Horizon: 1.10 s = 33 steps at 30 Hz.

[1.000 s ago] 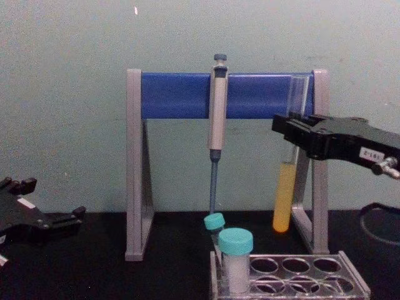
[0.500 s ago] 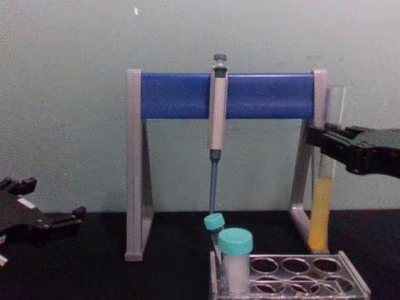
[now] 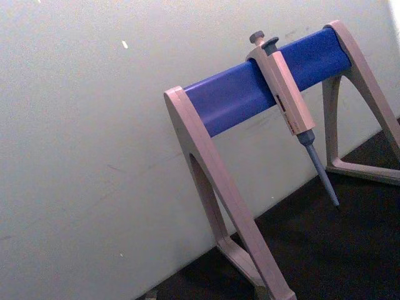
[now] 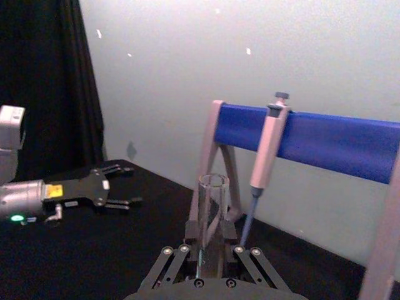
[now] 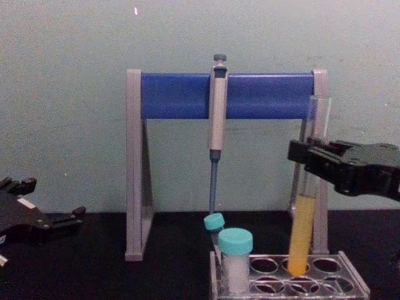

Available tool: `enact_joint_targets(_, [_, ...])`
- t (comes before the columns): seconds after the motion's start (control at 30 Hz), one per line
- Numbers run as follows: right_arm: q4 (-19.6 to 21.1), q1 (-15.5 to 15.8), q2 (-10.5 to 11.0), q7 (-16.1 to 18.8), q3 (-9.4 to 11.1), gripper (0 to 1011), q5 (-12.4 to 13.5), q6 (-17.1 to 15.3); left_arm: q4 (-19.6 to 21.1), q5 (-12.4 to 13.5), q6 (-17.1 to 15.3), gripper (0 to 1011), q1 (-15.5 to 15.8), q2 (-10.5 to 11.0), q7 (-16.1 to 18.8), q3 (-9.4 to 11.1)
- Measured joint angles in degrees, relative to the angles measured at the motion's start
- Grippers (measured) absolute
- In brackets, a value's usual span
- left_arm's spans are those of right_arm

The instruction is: Pick up the test tube from the test tube rack, shake it, then place it back into the test tube rack.

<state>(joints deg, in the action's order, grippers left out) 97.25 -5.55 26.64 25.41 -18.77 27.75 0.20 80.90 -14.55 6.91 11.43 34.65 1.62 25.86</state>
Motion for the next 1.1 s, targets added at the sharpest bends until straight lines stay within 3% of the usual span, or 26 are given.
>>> enact_joint_targets(0.47, [-6.83,-7.09,-3.44,1.3,-3.16,235,-0.47,1.6,0.0,0.0,0.0,1001,0.0,0.0,0.0,0.0])
enact_joint_targets(0.73, [-9.65,-9.09,-4.42,-0.5,-2.46,235,-1.28,1.89,0.0,0.0,0.0,1001,0.0,0.0,0.0,0.0])
enact_joint_targets(1.1, [-9.23,-8.44,-4.1,-1.45,-0.89,235,-1.68,1.95,0.0,0.0,0.0,1001,0.0,0.0,0.0,0.0])
